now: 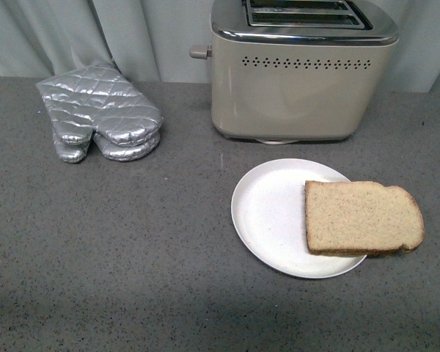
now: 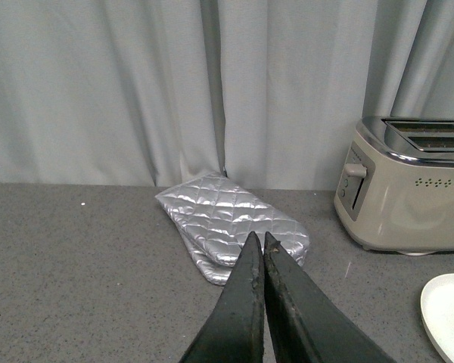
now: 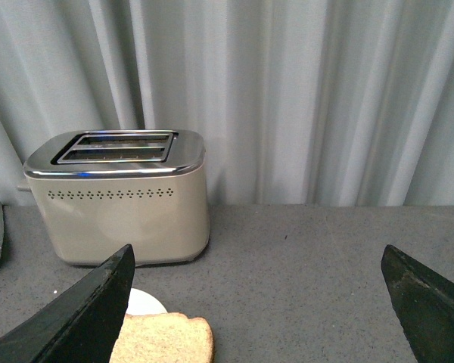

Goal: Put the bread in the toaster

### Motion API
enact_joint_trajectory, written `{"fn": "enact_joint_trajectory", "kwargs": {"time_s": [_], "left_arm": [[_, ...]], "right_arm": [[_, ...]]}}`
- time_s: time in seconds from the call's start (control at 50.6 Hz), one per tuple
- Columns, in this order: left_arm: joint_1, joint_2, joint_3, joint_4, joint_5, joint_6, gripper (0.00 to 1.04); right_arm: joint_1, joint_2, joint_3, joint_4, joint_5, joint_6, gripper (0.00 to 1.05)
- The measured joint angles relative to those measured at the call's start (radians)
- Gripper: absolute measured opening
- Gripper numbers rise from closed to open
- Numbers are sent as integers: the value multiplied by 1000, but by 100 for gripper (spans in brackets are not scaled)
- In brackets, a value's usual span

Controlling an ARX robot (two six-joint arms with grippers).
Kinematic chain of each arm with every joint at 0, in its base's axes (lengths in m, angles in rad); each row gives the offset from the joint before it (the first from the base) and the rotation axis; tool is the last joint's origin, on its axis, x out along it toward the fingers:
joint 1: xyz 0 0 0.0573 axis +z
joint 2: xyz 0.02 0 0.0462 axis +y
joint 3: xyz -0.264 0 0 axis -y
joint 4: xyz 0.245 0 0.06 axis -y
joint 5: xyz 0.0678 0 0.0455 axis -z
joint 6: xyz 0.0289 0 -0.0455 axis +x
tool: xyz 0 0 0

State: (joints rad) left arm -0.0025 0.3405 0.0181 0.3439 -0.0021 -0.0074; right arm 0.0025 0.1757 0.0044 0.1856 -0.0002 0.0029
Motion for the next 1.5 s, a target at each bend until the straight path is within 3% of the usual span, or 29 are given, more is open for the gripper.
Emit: {"fn": "enact_joint_trajectory", "kwargs": {"time_s": [0.534,0.632,0.791,0.909,1.008,1.107,1.265,1.502], "left_arm": [[0,-171,0,-171,0,0,4],[0,-288,0,-322,2,0,4],[0,-335,0,-342,2,0,4],[0,-335,0,-342,3,0,31],[0,-335,0,-342,2,0,53],[0,-336,0,-342,2,0,71],[0,-336,0,-342,2,0,98],[0,-336,0,-342,2,3,98]], "right_arm": [[0,0,0,0,0,0,95],[0,0,0,0,0,0,95],[0,0,0,0,0,0,95],[0,0,0,0,0,0,95],[30,114,21,-44,150,-159,95],[29,307,45,58,124,-204,95],[11,692,161,185,22,-150,95],[-77,1213,404,96,-175,-23,95]]}}
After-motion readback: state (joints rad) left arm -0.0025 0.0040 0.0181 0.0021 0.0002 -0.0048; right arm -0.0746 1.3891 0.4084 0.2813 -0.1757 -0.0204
